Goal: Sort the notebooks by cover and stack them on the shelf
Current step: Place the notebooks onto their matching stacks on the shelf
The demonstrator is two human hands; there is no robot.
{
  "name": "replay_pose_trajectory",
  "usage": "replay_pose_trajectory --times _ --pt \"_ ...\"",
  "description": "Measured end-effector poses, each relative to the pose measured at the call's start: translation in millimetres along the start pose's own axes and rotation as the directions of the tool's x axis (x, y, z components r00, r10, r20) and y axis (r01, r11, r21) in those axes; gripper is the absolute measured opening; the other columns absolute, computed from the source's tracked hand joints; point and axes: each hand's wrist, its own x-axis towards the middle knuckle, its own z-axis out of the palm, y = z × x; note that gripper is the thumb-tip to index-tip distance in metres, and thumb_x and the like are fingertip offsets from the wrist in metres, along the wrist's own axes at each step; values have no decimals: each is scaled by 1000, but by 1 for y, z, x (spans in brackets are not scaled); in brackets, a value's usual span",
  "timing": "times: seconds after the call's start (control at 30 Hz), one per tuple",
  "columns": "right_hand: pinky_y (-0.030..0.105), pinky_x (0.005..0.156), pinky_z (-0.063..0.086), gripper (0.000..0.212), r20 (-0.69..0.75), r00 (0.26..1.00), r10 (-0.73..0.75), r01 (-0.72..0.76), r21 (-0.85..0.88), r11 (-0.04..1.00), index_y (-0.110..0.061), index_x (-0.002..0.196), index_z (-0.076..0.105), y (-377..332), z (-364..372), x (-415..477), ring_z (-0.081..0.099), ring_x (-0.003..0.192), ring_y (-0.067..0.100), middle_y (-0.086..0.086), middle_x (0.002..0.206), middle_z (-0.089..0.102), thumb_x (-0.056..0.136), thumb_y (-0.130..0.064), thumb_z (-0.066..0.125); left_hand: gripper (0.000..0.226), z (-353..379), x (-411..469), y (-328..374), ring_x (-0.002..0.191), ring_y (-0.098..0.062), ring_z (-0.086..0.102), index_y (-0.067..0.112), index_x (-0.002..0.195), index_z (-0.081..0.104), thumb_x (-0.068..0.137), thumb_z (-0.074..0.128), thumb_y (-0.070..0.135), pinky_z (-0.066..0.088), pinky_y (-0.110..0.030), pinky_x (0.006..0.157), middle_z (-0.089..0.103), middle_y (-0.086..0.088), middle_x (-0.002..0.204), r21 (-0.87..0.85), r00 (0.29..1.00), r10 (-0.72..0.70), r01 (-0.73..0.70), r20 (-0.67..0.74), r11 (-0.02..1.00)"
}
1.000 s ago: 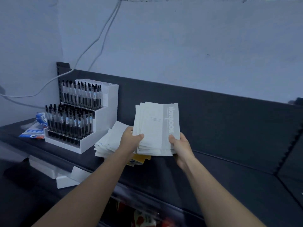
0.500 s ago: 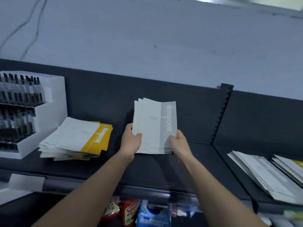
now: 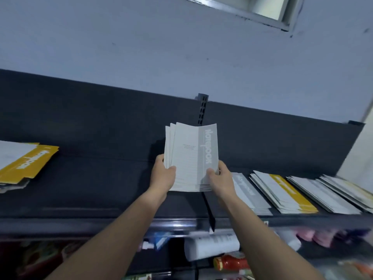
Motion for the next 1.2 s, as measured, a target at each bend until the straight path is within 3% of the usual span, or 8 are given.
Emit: replay_pose_trajectory --times 0.13,0.2,0.4,0.53,0.67,0.8,1.0,1.2 --pt "27 78 43 36 -51 998 43 -42 30 999 -22 127 48 14 -61 -1 56 89 11 -12 98 59 96 -5 42 38 59 -19 4 96 -15 56 16 129 46 94 45 2 44 -22 64 57 4 111 10 999 7 -8 48 1000" --pt "29 78 45 37 -196 979 55 -44 61 997 -24 128 48 40 -142 10 57 90 12 -8 105 60 97 -5 42 37 154 -33 11 96 -16 56 15 129 47 94 45 1 43 -23 68 57 3 111 20 980 13 -17 197 1000" --pt "28 69 47 41 -283 948 144 -143 28 989 -26 132 46 89 -228 18 60 95 16 -4 116 60 96 -7 43 38 256 -54 -6 94 -16 56 17 131 45 96 44 4 42 -21 61 57 3 115 84 949 -43 17 311 996" --pt "31 73 49 42 -292 944 154 -158 7 987 -26 134 47 101 -238 20 62 92 17 -3 112 63 96 -9 44 39 263 -62 -2 84 -9 54 17 133 43 96 44 4 45 -21 60 56 4 114 103 947 -15 -19 322 995" --pt "21 55 42 30 -328 938 110 -122 -19 992 -23 117 53 92 -244 30 56 69 8 -6 92 62 95 -6 43 38 267 -53 9 78 -5 52 18 131 43 96 43 5 46 -23 60 57 5 111 81 948 0 -27 319 996" --pt "34 81 53 36 -323 941 101 -100 20 995 -26 117 53 93 -244 31 58 74 4 -16 88 62 94 -1 41 37 267 -54 12 86 -12 54 18 131 43 96 43 6 45 -23 61 55 6 110 89 947 2 -32 321 996" --pt "18 68 46 36 -324 940 111 -101 48 994 -28 122 51 116 -282 45 60 84 7 -13 95 63 96 -5 42 39 314 -63 5 104 -20 55 19 132 43 95 45 8 49 -37 91 56 2 124 159 953 20 -71 303 985" --pt "17 61 45 39 -299 948 106 -120 -28 992 -24 129 48 146 -361 69 60 78 3 -10 98 66 95 -7 42 37 393 -85 6 96 -18 57 19 133 43 97 44 9 45 -28 76 58 6 118 145 950 10 -58 311 988"
